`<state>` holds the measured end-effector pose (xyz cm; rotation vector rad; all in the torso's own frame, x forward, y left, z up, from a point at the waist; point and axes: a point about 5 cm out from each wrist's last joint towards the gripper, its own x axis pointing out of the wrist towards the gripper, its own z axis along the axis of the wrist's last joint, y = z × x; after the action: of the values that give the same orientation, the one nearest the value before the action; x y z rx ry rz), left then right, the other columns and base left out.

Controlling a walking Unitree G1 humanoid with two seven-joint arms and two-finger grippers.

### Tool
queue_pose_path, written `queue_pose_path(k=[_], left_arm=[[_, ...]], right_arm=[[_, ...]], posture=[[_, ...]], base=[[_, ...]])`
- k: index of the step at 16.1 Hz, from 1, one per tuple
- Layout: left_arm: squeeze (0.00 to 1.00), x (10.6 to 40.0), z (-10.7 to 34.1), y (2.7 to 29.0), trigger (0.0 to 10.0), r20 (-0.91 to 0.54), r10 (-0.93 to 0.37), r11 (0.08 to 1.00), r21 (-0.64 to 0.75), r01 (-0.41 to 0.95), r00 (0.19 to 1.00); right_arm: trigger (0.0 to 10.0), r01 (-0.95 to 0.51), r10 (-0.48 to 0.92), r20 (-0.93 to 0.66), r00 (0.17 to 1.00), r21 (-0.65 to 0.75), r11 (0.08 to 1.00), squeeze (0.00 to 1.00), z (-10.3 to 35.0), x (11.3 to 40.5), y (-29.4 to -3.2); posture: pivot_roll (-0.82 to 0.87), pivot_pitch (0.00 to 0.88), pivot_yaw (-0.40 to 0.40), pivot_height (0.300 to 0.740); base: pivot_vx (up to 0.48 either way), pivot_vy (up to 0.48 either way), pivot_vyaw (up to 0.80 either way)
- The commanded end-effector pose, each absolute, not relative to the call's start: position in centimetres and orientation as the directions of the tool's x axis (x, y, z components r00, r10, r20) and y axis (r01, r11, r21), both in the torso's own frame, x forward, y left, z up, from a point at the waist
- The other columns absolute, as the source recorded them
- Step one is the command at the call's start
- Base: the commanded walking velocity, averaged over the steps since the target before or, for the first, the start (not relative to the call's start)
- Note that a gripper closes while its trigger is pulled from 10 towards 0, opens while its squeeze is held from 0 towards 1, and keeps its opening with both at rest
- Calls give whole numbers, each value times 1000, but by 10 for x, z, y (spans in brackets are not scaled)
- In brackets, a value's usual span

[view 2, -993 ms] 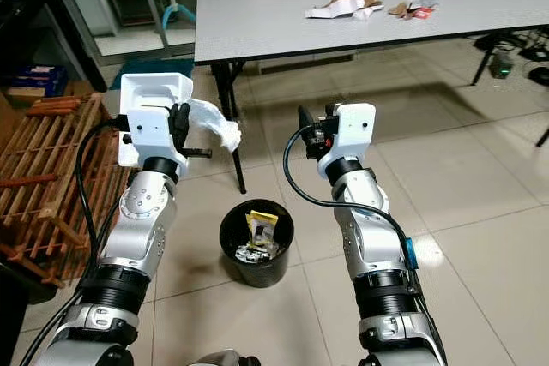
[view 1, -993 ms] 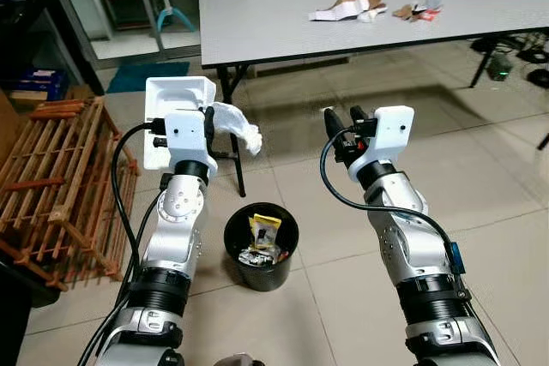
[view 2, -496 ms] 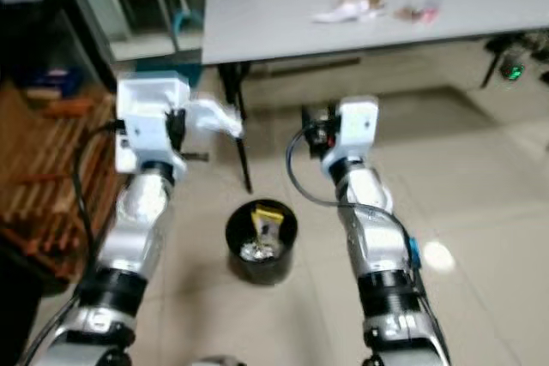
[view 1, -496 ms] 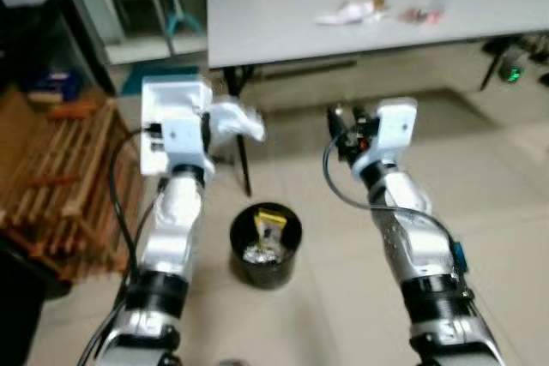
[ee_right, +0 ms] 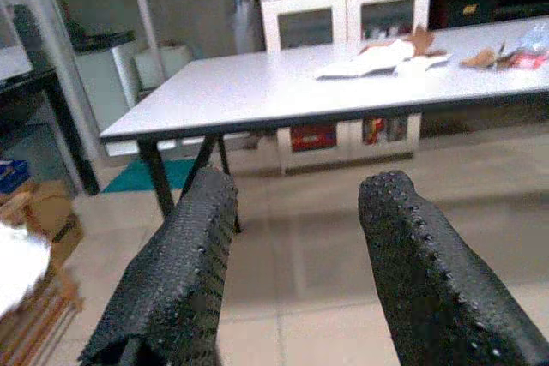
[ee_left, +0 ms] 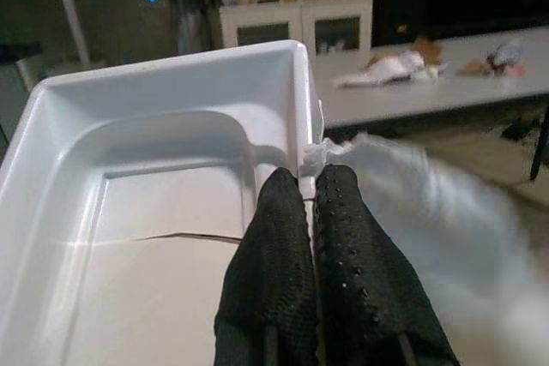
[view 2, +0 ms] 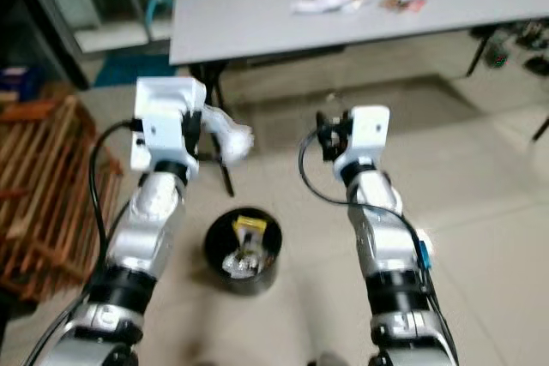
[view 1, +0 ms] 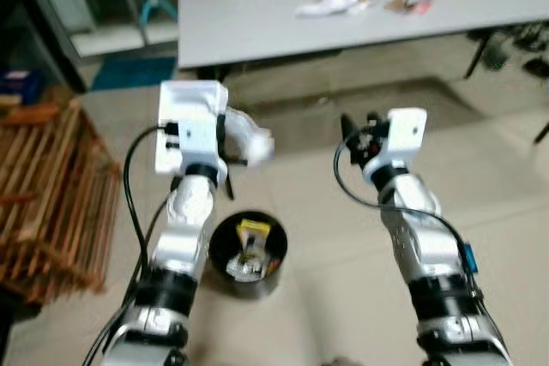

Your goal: Picking trash to rubbish bin

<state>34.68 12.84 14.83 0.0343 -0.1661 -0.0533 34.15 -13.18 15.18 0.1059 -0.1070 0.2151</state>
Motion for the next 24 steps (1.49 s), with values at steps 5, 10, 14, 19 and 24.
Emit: queue_pose_path(k=[5, 10, 14, 19, 24], left_arm=[[0, 347, 148, 141, 10000, 160, -26, 998, 59, 17, 987], [0, 347, 148, 141, 10000, 162, -26, 998, 57, 17, 986], [0, 348, 149, 140, 10000, 164, -26, 998, 57, 17, 986], [0, 348, 149, 141, 10000, 166, -26, 998, 58, 16, 986], [0, 348, 150, 141, 10000, 167, -28, 998, 58, 18, 986]], right_arm=[[10000, -239, 229, 105, 968, 92, 967, 0, 153, 343, -122], [10000, -240, 230, 107, 967, 94, 966, 0, 153, 343, -122], [10000, -243, 233, 105, 967, 94, 965, 0, 153, 344, -122], [10000, -243, 233, 102, 967, 94, 966, 0, 153, 344, -122], [10000, -244, 235, 101, 967, 97, 965, 0, 152, 343, -121]], posture=[[17, 43, 75, 720], [18, 43, 73, 720], [18, 41, 74, 720], [19, 42, 75, 720], [17, 38, 76, 720]], base=[[388, 0, 0], [387, 0, 0], [386, 0, 0], [386, 0, 0], [386, 0, 0]])
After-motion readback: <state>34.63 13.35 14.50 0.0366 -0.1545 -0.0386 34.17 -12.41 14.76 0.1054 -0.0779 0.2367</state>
